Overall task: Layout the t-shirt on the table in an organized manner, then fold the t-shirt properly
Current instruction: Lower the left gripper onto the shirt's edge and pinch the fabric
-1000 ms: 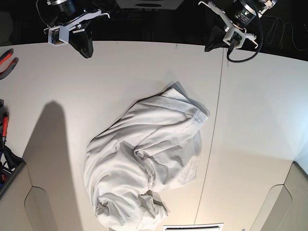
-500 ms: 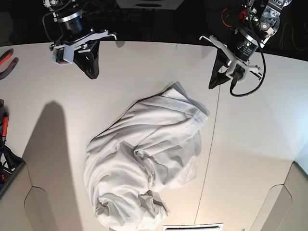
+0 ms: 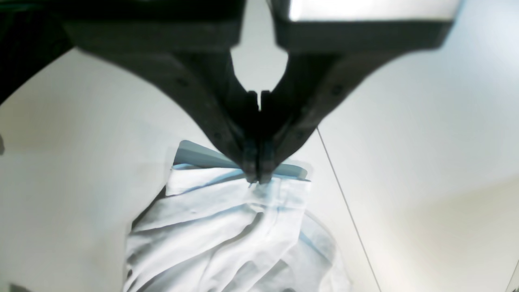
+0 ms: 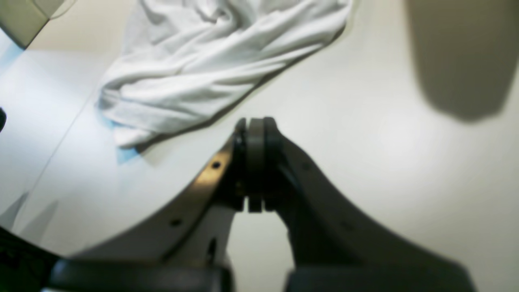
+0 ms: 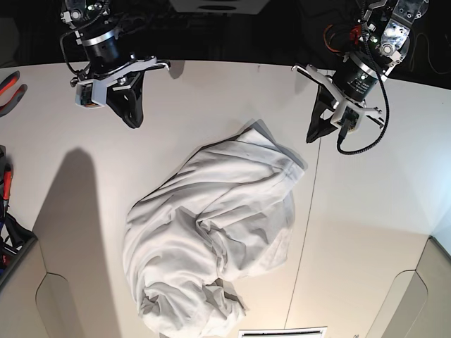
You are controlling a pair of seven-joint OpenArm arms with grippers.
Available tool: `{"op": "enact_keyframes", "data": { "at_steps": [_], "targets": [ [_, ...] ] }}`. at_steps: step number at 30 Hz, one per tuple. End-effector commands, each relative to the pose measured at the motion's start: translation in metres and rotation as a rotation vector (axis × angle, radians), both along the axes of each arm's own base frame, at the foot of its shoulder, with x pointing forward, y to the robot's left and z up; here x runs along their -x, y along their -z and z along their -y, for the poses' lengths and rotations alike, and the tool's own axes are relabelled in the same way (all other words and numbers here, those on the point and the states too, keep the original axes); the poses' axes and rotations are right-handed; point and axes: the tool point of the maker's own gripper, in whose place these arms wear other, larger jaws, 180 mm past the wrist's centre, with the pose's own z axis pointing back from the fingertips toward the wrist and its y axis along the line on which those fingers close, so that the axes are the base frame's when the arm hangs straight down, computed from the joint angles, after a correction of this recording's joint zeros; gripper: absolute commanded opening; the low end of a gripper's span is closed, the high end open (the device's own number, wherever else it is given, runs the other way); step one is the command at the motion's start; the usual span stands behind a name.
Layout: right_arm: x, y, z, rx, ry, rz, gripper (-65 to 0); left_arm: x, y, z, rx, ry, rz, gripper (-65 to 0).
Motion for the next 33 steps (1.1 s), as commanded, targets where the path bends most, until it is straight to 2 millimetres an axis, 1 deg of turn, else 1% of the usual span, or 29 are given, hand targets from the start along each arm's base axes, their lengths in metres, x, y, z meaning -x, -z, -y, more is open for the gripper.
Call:
{"op": "enact_keyframes", "data": {
  "at_steps": [1,10,15,18,19,20,22,23,24,29,33],
  "targets": [
    [-0.003,-0.009,0.001,-0.008,0.004,0.034,-65.0,-0.003,-0.009,0.002,0.019,-0.002,0.031,-65.0],
    [-0.008,-0.011,0.001,-0.007,0.005,0.046,-65.0,-0.004,-0.009,0.012,0.06,-0.024,0.031,-65.0],
    [-0.008,-0.011,0.001,-0.007,0.005,0.046,-65.0,-0.009,-0.009,0.021,0.072,-0.036,0.031,-65.0],
    [-0.008,-0.011,0.001,-0.007,0.004,0.046,-65.0,-0.011,-0.006,0.038,-0.027,0.083,0.046,-65.0],
    [-0.008,-0.011,0.001,-0.007,0.005,0.046,-65.0,-0.013,-0.006,0.041,-0.063,0.115,0.057,-65.0],
    [-0.008,-0.011,0.001,-0.007,0.005,0.046,-65.0,-0.016,-0.007,0.042,-0.09,0.135,0.065,-60.0],
    [-0.008,-0.011,0.001,-0.007,0.005,0.046,-65.0,-0.025,-0.008,0.04,-0.126,0.14,0.076,-45.4],
    [-0.008,-0.011,0.001,-0.007,0.005,0.046,-65.0,-0.029,-0.01,0.04,-0.13,0.136,0.082,-40.4],
    [-0.008,-0.011,0.001,-0.007,0.005,0.046,-65.0,-0.035,-0.014,0.038,-0.134,0.122,0.098,-37.9],
    [-0.008,-0.011,0.001,0.009,-0.002,0.045,-65.0,-0.059,-0.032,0.016,-0.168,-0.011,0.18,-37.6],
    [-0.007,-0.009,0.001,0.027,-0.009,0.044,-65.0,-0.072,-0.041,0.009,-0.181,-0.053,0.211,-37.6]
  ]
}}
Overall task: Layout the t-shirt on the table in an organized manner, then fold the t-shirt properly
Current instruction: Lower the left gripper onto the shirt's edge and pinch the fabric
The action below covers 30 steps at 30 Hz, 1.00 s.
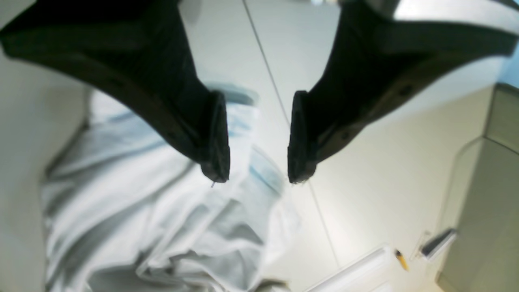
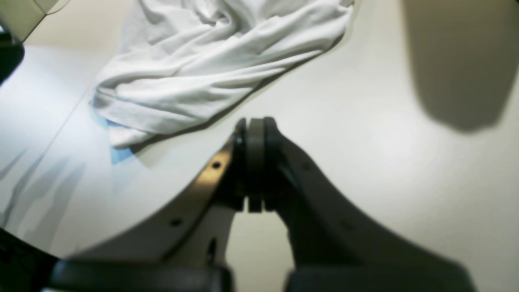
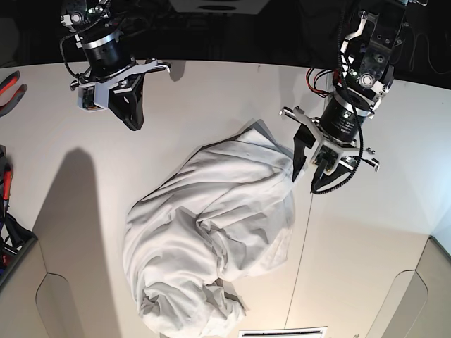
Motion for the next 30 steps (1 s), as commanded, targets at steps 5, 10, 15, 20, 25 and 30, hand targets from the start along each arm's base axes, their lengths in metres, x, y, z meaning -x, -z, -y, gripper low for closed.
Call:
{"op": "enact_keyframes", "data": {
  "at_steps": [5,10,15,20,25,30],
  "targets": [
    [-0.004,-0.01,0.001,-0.006,0.005,0.039,-65.0,-0.015,-0.01,-0.005,-0.011,-0.018,0.023,-37.6],
    [-0.004,-0.01,0.001,-0.008,0.006,0.039,-65.0,-0.025,0.023,-0.018,-0.006,-0.037,-0.065,-37.6],
    [-0.004,-0.01,0.001,-0.008,0.007,0.039,-65.0,-0.034,0.072,-0.03,0.006,-0.048,-0.199,-37.6],
    [-0.004,-0.01,-0.001,-0.018,0.013,0.039,-65.0,-0.04,0.093,-0.03,0.062,-0.045,-0.273,-31.5],
    [-0.004,-0.01,-0.001,-0.017,0.013,0.039,-65.0,-0.041,0.092,-0.03,0.074,-0.05,-0.273,-31.0],
    [-0.004,-0.01,-0.001,-0.017,0.013,0.039,-65.0,-0.041,0.091,-0.029,0.123,-0.062,-0.278,-31.0]
  ]
}}
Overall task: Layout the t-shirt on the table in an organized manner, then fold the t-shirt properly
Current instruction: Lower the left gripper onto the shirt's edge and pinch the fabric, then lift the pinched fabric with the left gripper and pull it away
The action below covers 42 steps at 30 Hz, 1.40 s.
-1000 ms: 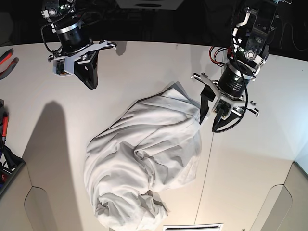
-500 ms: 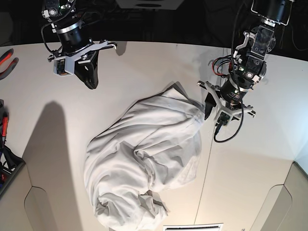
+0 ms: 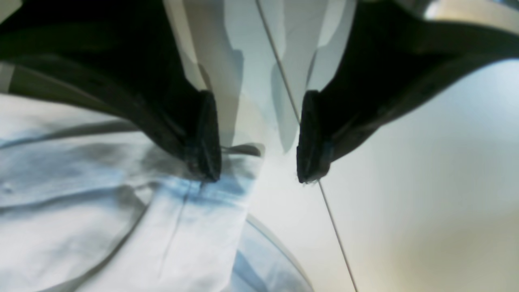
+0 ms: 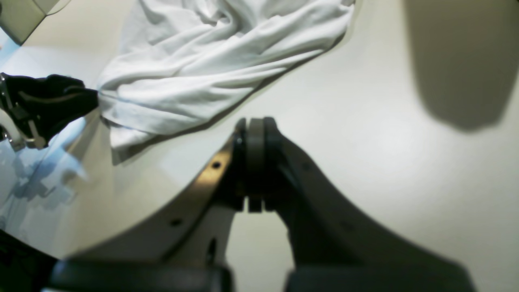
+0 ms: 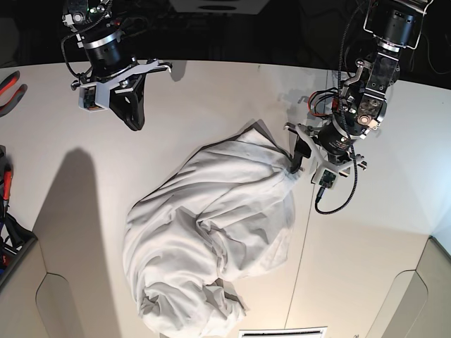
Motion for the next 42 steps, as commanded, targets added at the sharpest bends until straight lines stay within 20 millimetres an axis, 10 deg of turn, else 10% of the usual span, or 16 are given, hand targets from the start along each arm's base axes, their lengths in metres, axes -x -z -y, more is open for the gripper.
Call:
{"op": "enact_keyframes", "data": {
  "at_steps": [1,24,42],
  "targets": [
    [-0.004,-0.01,0.001,-0.009,0.007,0.039,-65.0,-0.01,-0.013,0.0,0.02,0.003,0.044,-31.0],
    [-0.004,-0.01,0.001,-0.009,0.007,0.039,-65.0,-0.022,-0.051,0.017,0.156,-0.005,0.115,-31.0],
    [-0.004,-0.01,0.001,-0.009,0.007,0.039,-65.0,-0.015,-0.043,0.054,0.227,0.021,0.069,-31.0]
  ]
}}
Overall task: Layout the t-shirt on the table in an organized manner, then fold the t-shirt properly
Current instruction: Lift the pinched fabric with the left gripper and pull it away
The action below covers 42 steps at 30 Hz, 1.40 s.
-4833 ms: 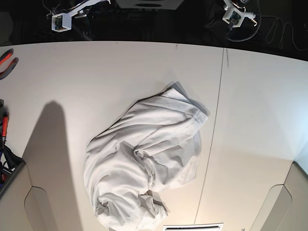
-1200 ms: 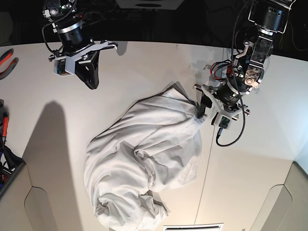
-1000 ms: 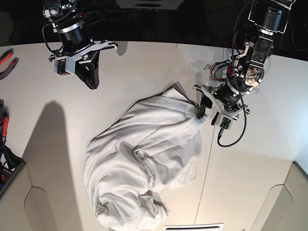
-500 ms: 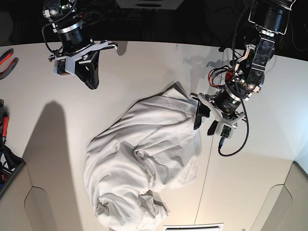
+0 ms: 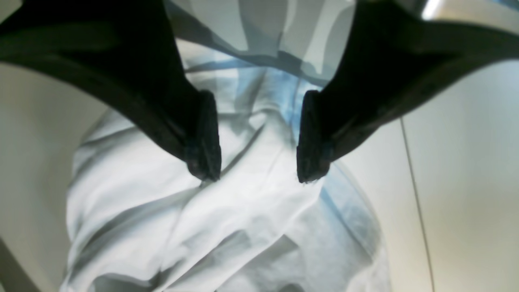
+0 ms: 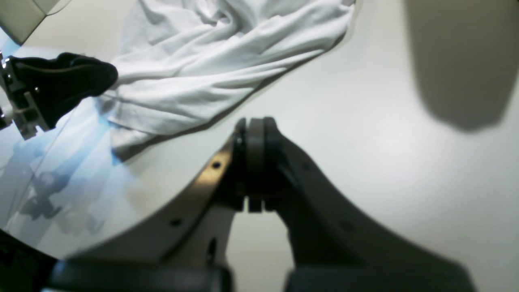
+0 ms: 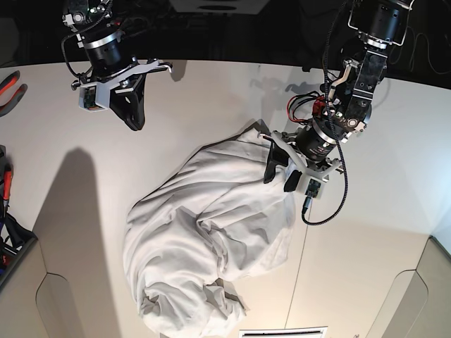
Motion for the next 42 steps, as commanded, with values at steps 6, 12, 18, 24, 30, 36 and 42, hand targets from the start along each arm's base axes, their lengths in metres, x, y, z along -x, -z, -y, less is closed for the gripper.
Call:
{"op": "enact_keyframes", "data": {
  "at_steps": [6,12,18,24,30,36,42],
  "targets": [
    [-0.004,-0.01,0.001,-0.009,0.007,0.039,-65.0,-0.004,0.003,-0.004,-0.012,-0.002,0.008,-31.0],
    [-0.004,-0.01,0.001,-0.008,0.007,0.039,-65.0,0.006,0.032,-0.015,-0.02,-0.03,-0.05,-31.1],
    [-0.004,-0.01,0.001,-0.008,0.007,0.039,-65.0,0.006,0.033,-0.016,-0.02,-0.031,-0.053,-50.8],
    [-0.004,-0.01,0.001,-0.008,0.007,0.039,-65.0,-0.001,0.016,-0.012,-0.013,-0.02,-0.006,-64.2],
    [-0.004,-0.01,0.001,-0.008,0.007,0.04,-65.0,-0.01,-0.034,0.018,0.018,0.1,0.085,-65.0],
    [-0.004,-0.01,0.001,-0.008,0.007,0.039,-65.0,-0.016,-0.082,0.035,0.036,0.152,0.197,-65.0],
    [-0.011,-0.013,0.001,-0.008,0.007,0.056,-65.0,0.021,-0.162,0.092,0.094,0.462,0.292,-65.0]
  ]
}}
